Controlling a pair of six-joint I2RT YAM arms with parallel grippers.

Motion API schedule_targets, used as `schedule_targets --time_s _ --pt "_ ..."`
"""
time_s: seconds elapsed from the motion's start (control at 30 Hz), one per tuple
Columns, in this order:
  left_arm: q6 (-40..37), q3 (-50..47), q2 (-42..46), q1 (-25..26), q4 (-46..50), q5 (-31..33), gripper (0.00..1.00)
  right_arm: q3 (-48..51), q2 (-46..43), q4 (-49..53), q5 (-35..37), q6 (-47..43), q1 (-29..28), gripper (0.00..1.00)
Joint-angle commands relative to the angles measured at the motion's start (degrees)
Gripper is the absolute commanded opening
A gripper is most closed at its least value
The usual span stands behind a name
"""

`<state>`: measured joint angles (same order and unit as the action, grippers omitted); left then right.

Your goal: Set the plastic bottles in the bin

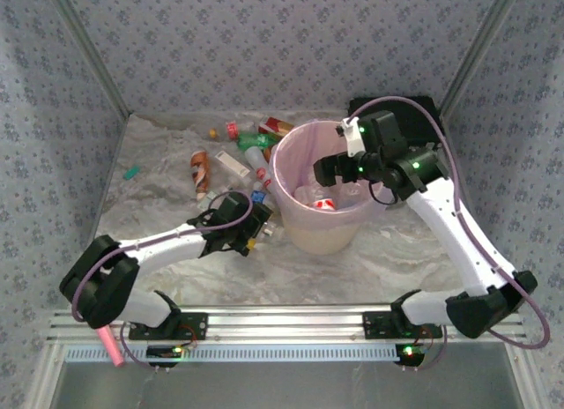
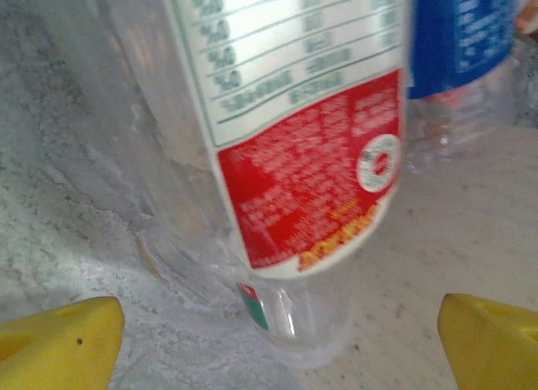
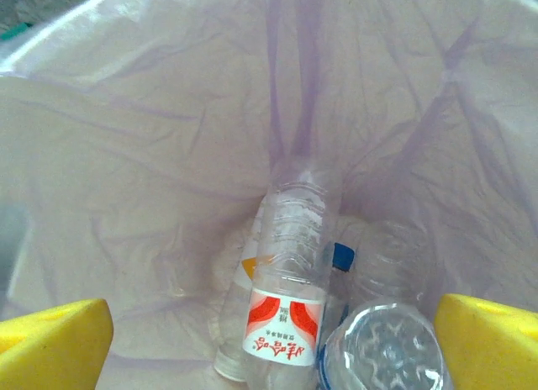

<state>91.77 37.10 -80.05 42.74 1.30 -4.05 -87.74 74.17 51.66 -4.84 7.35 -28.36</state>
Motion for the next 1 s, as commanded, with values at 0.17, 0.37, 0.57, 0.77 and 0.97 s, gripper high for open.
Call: schedule_targets --time_s 0.17,0.37,0.57,0.77,0.97 --pt "5.8 4.1 -7.2 2.3 -4.9 0.9 0.86 0.5 -7.8 -2.3 -2.0 -0.9 0.4 1.0" --pt "9.1 2.2 -8.3 2.4 -6.3 2.5 0.72 0.9 -10.3 -2.0 -1.3 -1.3 0.6 1.0" --pt "10.8 1.1 -8.5 3.1 -6.9 3.5 0.57 1.1 -10.0 -2.2 -1.6 -1.3 0.5 1.0" --pt "9.2 1.6 -5.9 4.5 -3.1 4.9 0.42 -0.5 -9.8 -1.7 -1.5 -1.9 0.5 1.0" --pt "7.4 2.3 2.3 7.9 5.0 9.7 0.39 -3.9 -8.0 -1.4 -2.2 -1.9 0.5 1.0"
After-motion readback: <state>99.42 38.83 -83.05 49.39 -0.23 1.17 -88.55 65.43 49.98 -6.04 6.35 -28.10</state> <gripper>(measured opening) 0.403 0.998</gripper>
